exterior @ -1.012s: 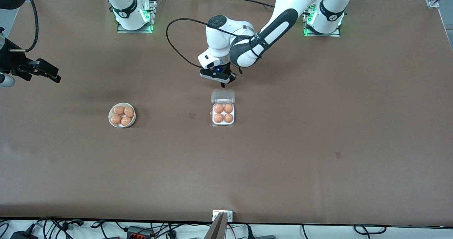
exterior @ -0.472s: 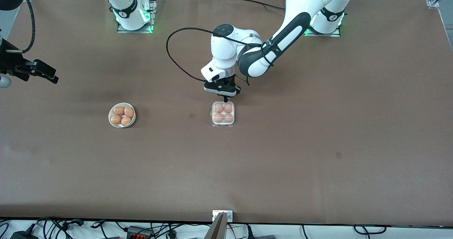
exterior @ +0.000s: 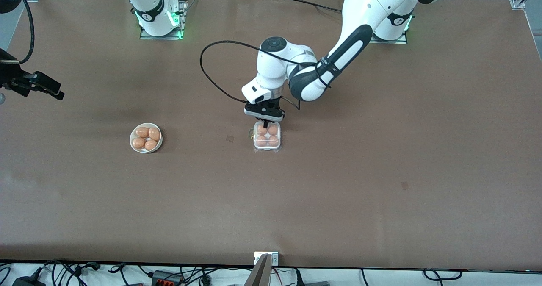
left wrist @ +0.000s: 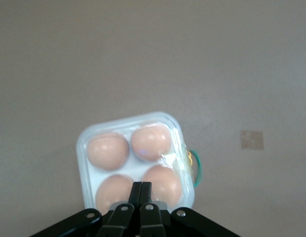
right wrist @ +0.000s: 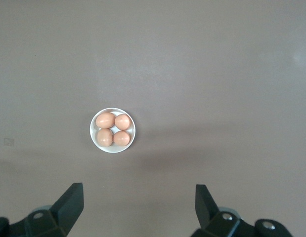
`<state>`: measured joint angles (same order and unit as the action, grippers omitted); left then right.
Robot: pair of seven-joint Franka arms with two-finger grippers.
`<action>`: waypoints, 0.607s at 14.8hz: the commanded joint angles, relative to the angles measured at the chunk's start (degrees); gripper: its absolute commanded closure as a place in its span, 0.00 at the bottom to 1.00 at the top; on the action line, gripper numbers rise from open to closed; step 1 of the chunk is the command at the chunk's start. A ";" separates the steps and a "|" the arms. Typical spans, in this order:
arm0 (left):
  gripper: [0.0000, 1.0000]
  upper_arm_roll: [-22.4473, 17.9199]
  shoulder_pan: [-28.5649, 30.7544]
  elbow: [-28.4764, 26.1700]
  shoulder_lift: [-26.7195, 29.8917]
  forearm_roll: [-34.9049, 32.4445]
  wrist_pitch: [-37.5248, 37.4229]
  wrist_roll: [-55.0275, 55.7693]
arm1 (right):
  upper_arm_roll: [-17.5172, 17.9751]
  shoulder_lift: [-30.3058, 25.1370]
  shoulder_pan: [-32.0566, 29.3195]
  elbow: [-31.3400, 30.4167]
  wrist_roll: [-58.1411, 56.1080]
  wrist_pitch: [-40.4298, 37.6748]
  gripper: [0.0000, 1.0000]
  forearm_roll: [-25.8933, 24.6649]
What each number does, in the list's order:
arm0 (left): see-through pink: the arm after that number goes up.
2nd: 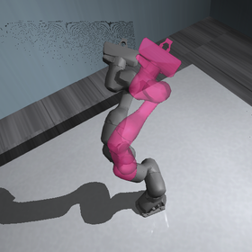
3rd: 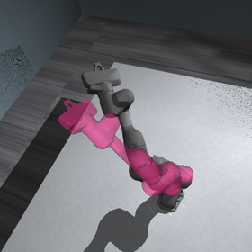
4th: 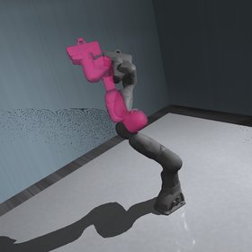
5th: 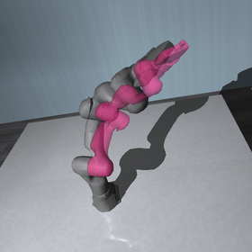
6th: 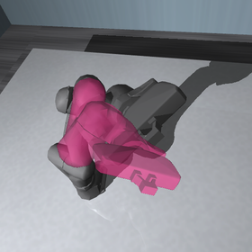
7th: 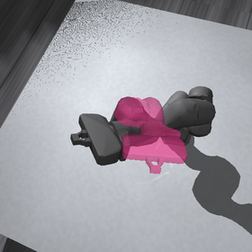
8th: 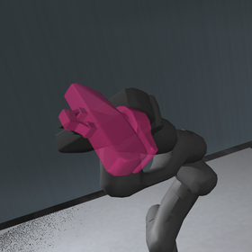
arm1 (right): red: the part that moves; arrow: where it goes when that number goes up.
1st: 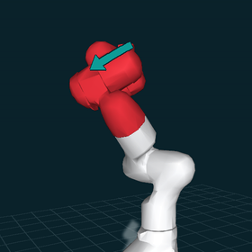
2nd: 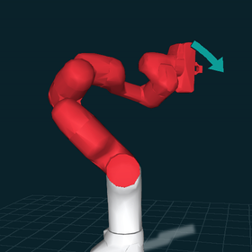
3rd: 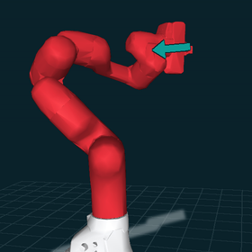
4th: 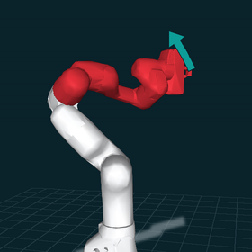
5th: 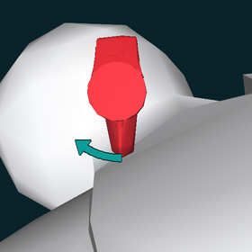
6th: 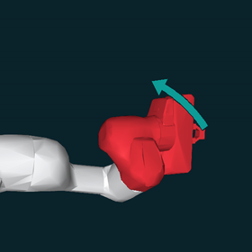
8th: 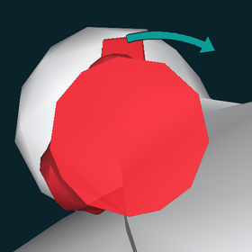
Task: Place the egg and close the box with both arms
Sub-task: 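Push the clear lid down over the eggs with the left gripper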
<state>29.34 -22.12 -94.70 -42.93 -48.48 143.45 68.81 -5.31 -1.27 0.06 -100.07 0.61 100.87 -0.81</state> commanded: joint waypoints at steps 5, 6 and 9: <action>0.97 -0.25 -0.29 1.10 -1.10 -1.97 0.69 -0.08 | 3.37 0.30 -3.13 0.84 0.27 0.11 0.00 1.07; 0.97 -0.25 -0.29 1.10 -1.01 -1.97 0.69 -0.08 | 3.37 0.30 -2.96 0.84 0.36 0.03 0.00 1.68; 0.95 0.45 0.32 0.66 1.69 -1.19 -1.32 0.18 | 3.37 0.30 -2.96 0.84 0.36 -0.32 0.00 1.78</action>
<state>29.34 -22.12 -94.36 -43.04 -48.66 143.77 68.81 -3.00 -1.26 -1.62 -100.07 0.61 100.90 0.01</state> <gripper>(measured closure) 0.956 0.000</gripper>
